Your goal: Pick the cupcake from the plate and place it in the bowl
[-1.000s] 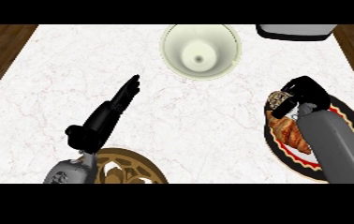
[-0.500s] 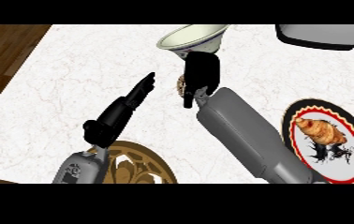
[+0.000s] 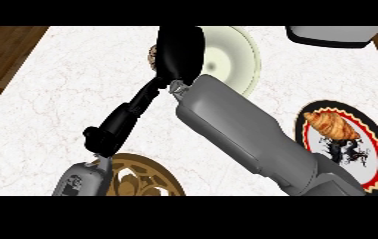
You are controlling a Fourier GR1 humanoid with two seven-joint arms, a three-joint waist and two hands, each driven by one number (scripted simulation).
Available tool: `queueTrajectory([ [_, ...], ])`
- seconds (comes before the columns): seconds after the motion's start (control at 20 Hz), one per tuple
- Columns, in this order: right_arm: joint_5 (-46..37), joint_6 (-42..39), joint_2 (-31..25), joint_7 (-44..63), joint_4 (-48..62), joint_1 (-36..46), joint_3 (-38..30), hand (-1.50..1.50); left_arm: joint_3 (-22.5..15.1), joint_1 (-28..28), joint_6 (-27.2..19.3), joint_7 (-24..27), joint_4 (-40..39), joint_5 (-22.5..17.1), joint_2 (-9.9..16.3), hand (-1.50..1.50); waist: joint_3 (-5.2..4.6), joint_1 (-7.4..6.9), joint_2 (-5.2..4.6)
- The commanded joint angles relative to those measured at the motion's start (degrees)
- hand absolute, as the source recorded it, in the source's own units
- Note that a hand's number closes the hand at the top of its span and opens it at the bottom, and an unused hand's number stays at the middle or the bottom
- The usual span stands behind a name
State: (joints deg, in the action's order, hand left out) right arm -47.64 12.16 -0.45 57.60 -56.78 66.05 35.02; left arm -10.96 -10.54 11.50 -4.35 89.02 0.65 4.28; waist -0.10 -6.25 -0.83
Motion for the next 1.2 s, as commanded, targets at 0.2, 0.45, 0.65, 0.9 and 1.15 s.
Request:
queueTrajectory([
  [0.2,4.5,9.0,0.4,4.1,10.5,9.3,-0.8,1.50,2.4,3.3,1.3,1.9,1.8,-1.3,2.3,0.00,-0.01,2.31,0.32],
  [0.45,-0.3,12.1,0.4,-0.8,22.9,12.1,-2.4,1.50,2.8,1.3,-0.6,1.4,-1.1,0.2,1.1,0.00,0.02,3.59,0.17],
  [0.65,-4.5,17.1,0.3,-4.6,29.7,10.9,-2.2,1.50,4.6,0.4,0.2,0.2,-0.1,-0.9,2.3,0.00,0.05,4.16,0.20],
  [0.9,-1.2,14.5,0.3,-11.0,38.0,11.8,-7.1,1.50,2.1,4.4,0.4,0.0,4.5,-0.4,1.5,0.00,0.07,3.37,0.05],
  [1.15,10.3,8.0,-2.9,-19.1,39.4,8.2,-16.8,1.50,1.8,1.5,-0.4,-1.2,3.1,-0.1,0.2,0.00,0.16,2.86,-0.66],
])
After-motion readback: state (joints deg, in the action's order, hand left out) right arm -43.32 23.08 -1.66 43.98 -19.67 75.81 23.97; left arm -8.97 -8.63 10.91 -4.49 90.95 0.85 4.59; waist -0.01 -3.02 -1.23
